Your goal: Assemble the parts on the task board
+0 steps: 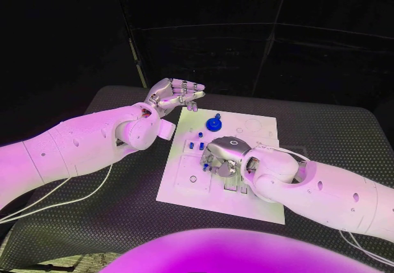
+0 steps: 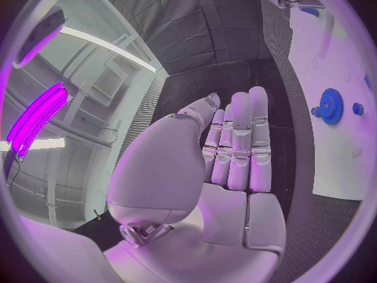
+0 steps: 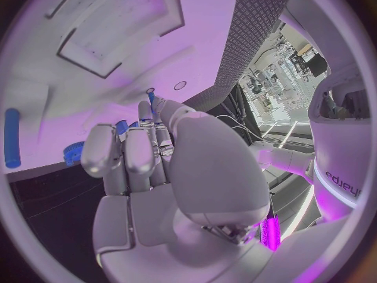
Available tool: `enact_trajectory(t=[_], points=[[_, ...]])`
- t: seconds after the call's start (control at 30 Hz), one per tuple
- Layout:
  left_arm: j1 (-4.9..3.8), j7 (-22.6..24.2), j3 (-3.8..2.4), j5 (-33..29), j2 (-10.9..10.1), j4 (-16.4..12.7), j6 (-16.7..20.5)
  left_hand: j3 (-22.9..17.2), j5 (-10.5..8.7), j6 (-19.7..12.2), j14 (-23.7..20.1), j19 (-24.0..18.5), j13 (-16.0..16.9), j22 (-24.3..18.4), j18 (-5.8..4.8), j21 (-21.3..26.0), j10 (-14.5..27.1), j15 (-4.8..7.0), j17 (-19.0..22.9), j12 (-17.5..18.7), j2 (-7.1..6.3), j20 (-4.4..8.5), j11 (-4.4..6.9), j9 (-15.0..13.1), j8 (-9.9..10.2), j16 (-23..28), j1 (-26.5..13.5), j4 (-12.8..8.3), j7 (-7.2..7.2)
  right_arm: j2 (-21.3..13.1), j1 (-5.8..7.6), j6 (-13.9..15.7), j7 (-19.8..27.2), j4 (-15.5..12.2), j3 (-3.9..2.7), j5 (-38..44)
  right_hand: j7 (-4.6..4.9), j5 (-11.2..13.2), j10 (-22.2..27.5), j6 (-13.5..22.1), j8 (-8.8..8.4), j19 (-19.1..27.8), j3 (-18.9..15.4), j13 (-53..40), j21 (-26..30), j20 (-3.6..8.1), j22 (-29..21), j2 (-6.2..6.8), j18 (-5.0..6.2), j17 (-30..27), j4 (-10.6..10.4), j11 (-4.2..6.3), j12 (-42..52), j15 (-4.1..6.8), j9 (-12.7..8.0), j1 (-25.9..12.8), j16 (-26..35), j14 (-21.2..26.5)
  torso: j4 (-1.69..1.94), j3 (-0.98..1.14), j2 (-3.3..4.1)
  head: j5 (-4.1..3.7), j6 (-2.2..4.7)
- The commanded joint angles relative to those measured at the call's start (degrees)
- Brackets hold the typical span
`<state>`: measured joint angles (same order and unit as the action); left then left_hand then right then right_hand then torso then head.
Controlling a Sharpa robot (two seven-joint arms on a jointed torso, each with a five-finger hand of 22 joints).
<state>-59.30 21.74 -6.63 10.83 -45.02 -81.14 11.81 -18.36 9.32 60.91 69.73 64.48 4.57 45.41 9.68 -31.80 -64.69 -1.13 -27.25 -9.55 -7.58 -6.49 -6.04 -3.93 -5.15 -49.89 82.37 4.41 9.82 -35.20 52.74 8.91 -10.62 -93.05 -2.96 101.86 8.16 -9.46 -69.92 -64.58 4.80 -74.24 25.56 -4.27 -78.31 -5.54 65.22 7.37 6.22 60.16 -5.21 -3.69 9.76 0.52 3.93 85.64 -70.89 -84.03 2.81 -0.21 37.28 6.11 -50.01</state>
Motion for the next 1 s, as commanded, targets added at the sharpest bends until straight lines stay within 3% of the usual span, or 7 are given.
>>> enact_trajectory(t=[0.03,0.37,1.0], points=[[-0.12,0.54,-0.08,-0.26,0.06,-0.06,-0.23,0.20,-0.25,-0.48,-0.38,-0.26,-0.05,-0.07,0.70,0.36,0.36,0.08,0.07,-0.36,-0.12,-0.27,0.09,0.05,0.25,0.25,0.24,-0.17,0.05,0.15,-0.01,-0.53,0.54,0.10,0.00,0.31,0.12,0.21,-0.02,-0.34,-0.07,-0.27,0.10,0.02,-0.24,-0.04,0.06,0.16,-1.01,-0.02,0.11,-0.32,-0.38,0.14,0.06,-0.63,-0.36,-1.47,-0.01,-0.02,-0.02,0.02,0.01],[-0.12,0.48,-0.08,-0.26,0.04,-0.05,-0.33,0.20,-0.25,-0.48,-0.38,-0.26,-0.05,-0.07,0.70,0.36,0.36,0.08,0.07,-0.36,-0.12,-0.27,0.09,0.05,0.25,0.25,0.24,-0.17,0.05,0.49,-0.18,-0.77,0.52,0.69,0.06,0.31,0.12,0.21,-0.02,-0.34,-0.07,-0.27,0.10,0.02,-0.24,-0.04,0.06,0.16,-1.01,-0.02,0.11,-0.32,-0.38,0.14,0.06,-0.63,-0.36,-1.47,0.02,-0.01,0.00,0.04,0.01],[-0.11,0.34,-0.08,-0.26,0.04,-0.01,-0.54,0.23,-0.25,-0.55,-0.38,-0.27,-0.06,-0.10,0.70,0.40,0.44,0.06,0.09,-0.38,-0.10,-0.29,0.06,0.05,0.27,0.26,0.22,-0.17,0.08,0.95,-0.23,-4.03,-1.07,1.23,0.50,1.00,0.38,0.85,1.04,0.69,-0.72,0.48,-0.45,0.20,0.25,-0.23,-0.92,0.48,-0.82,-0.84,0.12,-0.66,-1.19,-0.11,-0.09,-2.49,-0.05,-1.26,-0.03,-0.02,-0.03,-0.02,0.01]])
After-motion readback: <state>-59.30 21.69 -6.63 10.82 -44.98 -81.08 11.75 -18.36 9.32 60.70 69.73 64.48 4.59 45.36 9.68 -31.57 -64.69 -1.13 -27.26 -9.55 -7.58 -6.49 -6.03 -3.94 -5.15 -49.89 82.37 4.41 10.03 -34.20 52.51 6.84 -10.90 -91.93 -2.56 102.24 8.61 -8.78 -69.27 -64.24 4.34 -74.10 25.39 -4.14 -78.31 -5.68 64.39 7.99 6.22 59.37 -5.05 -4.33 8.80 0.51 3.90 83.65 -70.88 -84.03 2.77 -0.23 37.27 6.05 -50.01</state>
